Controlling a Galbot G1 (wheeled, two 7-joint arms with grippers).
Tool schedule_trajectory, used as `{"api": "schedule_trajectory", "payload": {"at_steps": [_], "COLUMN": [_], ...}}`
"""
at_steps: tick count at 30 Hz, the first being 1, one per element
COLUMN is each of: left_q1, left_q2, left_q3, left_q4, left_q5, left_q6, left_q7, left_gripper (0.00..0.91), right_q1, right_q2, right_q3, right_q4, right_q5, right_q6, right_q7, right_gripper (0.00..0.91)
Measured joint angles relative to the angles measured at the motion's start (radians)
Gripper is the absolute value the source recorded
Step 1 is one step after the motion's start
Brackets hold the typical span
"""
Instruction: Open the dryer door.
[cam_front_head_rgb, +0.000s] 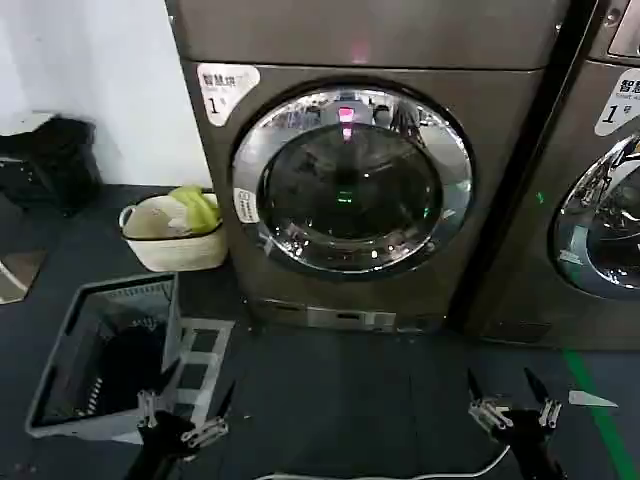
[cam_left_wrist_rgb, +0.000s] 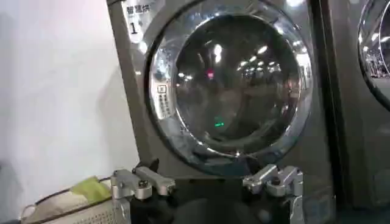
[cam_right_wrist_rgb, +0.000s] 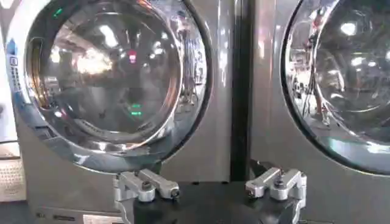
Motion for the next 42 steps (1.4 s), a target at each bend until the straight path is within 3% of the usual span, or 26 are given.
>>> {"api": "schedule_trajectory", "payload": {"at_steps": [11,15,22,29,37,42], "left_q1": [-0.003,-0.005,-0.011,-0.015,-0.017,-0.022], "left_q2": [0.004,0.007,0.011,0.01,0.0,-0.009], "left_q3": [0.012,0.017,0.034,0.031,0.019,0.021], "left_q4": [-0.018,-0.023,-0.028,-0.038,-0.043,-0.041], "left_q5": [0.016,0.032,0.039,0.028,0.02,0.011], "left_q6": [0.057,0.075,0.087,0.123,0.132,0.14], "left_q7": [0.002,-0.009,-0.033,-0.006,0.041,0.021], "left_gripper": [0.907,0.907,0.907,0.907,0.907,0.907], "right_q1": [0.087,0.14,0.267,0.398,0.521,0.612], "right_q2": [-0.104,-0.158,-0.259,-0.342,-0.403,-0.421], "right_q3": [-0.004,-0.03,-0.113,-0.202,-0.304,-0.376], "right_q4": [-0.052,-0.062,-0.094,-0.143,-0.194,-0.235], "right_q5": [0.126,0.163,0.163,0.155,0.174,0.174], "right_q6": [-0.09,-0.1,-0.129,-0.122,-0.136,-0.148], "right_q7": [-0.066,-0.06,-0.053,-0.1,-0.107,-0.114], "right_gripper": [0.907,0.907,0.907,0.907,0.907,0.907]}}
